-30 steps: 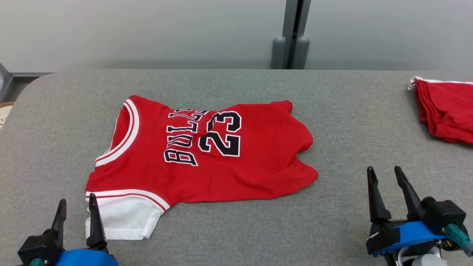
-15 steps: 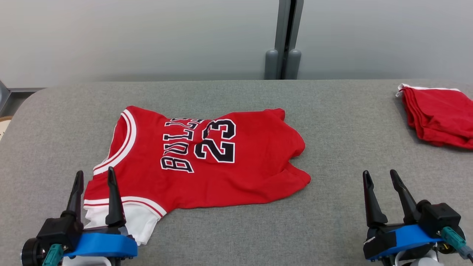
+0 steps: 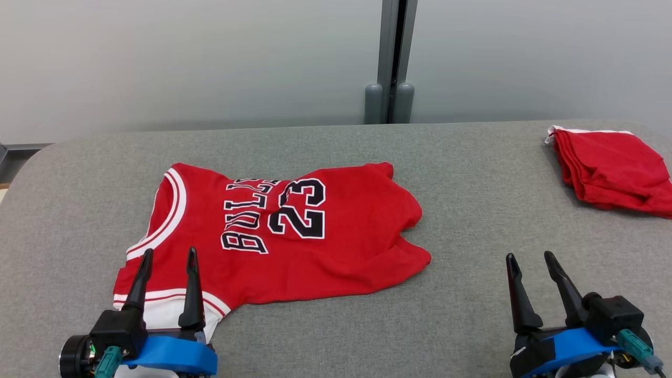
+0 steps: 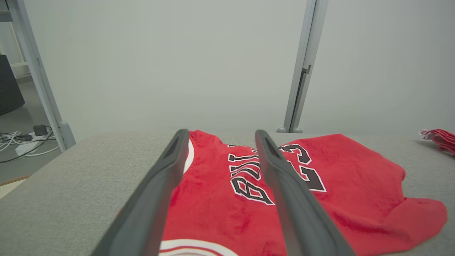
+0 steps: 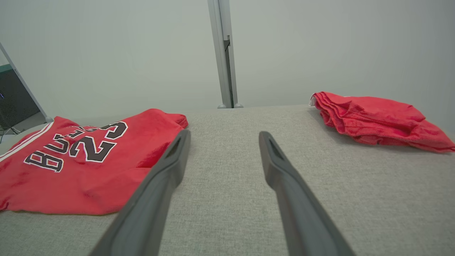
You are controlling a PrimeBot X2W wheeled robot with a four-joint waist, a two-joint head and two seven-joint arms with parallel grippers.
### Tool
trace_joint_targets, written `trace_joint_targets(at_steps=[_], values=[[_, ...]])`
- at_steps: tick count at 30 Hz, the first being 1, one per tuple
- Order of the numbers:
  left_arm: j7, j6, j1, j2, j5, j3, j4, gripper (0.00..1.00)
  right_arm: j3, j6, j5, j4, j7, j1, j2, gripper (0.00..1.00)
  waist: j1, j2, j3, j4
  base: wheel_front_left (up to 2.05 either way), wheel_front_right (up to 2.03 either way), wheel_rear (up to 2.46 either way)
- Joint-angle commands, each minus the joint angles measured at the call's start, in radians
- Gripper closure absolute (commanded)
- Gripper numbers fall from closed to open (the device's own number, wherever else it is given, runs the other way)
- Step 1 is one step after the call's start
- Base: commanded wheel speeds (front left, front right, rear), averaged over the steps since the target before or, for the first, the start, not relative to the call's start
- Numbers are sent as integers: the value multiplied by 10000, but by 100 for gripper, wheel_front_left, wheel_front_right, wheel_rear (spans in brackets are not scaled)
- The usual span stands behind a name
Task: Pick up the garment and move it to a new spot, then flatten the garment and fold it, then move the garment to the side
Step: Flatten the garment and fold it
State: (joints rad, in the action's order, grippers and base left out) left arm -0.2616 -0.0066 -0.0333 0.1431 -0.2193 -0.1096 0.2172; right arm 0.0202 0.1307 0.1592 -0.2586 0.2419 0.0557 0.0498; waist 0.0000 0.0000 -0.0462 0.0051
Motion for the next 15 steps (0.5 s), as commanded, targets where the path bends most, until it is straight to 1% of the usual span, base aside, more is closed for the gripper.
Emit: trace_joint_targets(at_steps=[1,8,12,15], values=[[-46,-43,-108,-21,73,18,29,0,-40,1,-64,44,-33,-104,13,0,0,0,16,-4,0,0,0],[-47,-153,-153,-125,188,106,143,0,-361,1,-23,3,-65,127,13,0,0,0,10,80,0,0,0],[-45,-195,-278,-201,238,206,136,0,-905,1,-102,-170,-172,914,12,0,0,0,-177,203,0,0,0],[-47,-256,-391,-263,280,228,142,0,-1250,1,-307,-604,-518,1558,13,0,0,0,-315,328,0,0,0]])
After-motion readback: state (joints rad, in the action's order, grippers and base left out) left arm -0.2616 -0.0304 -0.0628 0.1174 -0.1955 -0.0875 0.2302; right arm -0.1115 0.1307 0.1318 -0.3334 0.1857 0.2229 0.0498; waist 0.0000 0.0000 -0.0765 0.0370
